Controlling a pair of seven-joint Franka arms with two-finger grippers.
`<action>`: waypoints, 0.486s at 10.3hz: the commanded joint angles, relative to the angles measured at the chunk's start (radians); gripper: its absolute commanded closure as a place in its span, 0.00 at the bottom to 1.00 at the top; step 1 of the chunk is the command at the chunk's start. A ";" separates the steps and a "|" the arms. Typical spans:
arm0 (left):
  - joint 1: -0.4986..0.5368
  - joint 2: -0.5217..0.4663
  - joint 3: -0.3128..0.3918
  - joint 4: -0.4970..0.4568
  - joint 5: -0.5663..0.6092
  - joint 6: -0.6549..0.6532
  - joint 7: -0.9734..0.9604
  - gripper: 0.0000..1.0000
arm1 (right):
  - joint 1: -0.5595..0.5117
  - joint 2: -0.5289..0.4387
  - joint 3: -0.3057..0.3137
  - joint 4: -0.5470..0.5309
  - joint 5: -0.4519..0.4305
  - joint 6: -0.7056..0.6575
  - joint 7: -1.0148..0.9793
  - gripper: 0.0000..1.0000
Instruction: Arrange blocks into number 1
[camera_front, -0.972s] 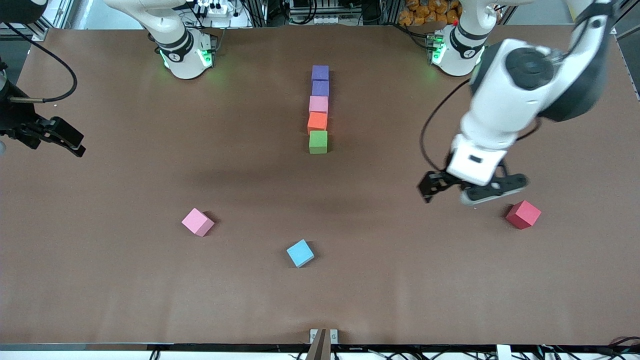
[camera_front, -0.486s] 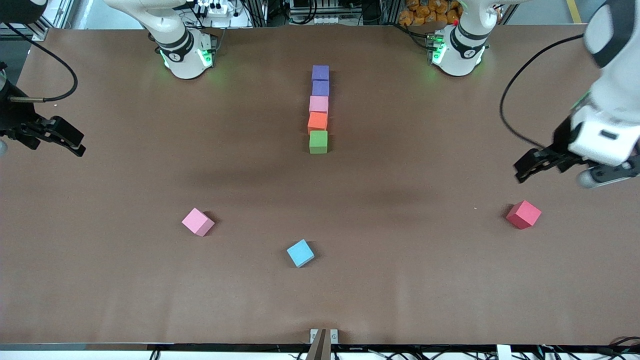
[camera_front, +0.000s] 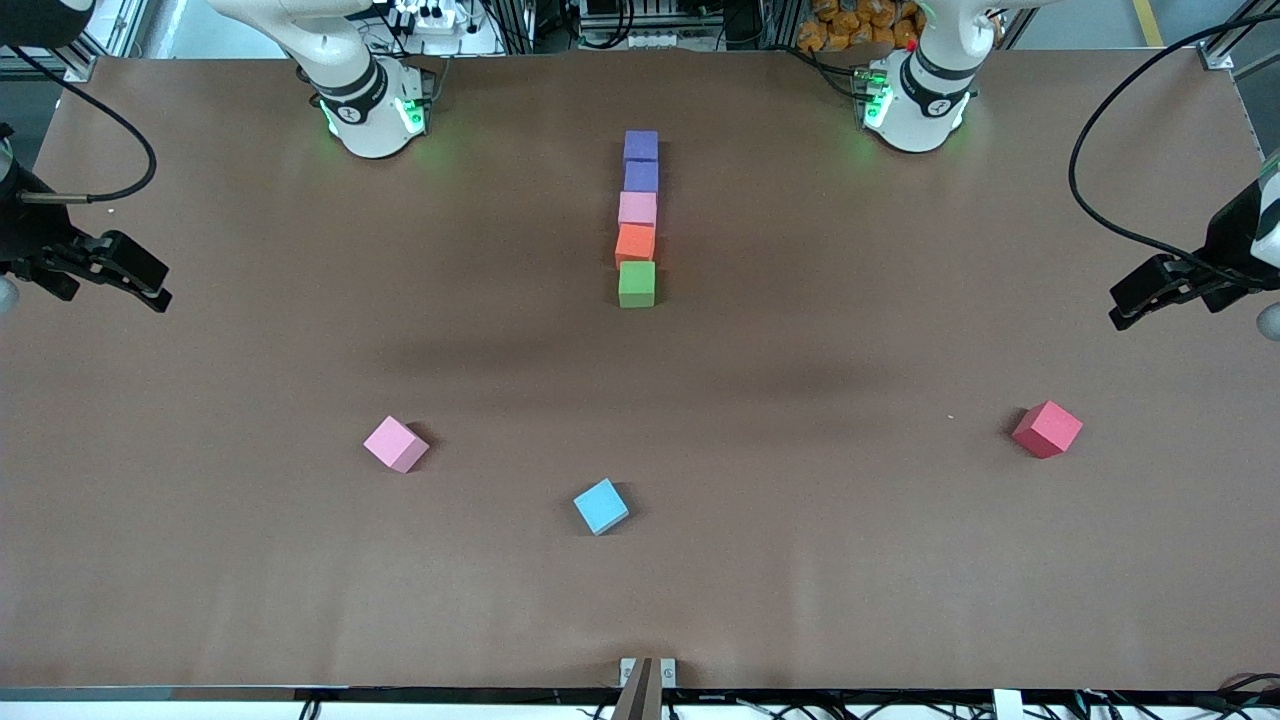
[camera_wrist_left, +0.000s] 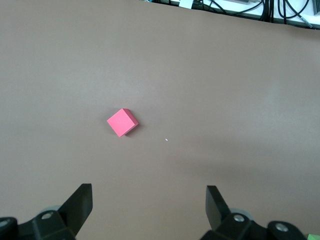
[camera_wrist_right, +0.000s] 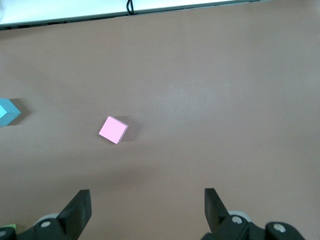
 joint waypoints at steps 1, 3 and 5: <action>0.001 -0.019 0.015 0.008 -0.042 -0.043 0.030 0.00 | -0.002 0.011 -0.001 0.024 0.016 -0.017 -0.016 0.00; 0.001 -0.025 0.015 0.005 -0.045 -0.057 0.036 0.00 | -0.003 0.011 -0.001 0.026 0.016 -0.017 -0.016 0.00; -0.019 -0.031 0.004 0.003 -0.055 -0.077 0.036 0.00 | -0.003 0.011 -0.001 0.024 0.016 -0.017 -0.016 0.00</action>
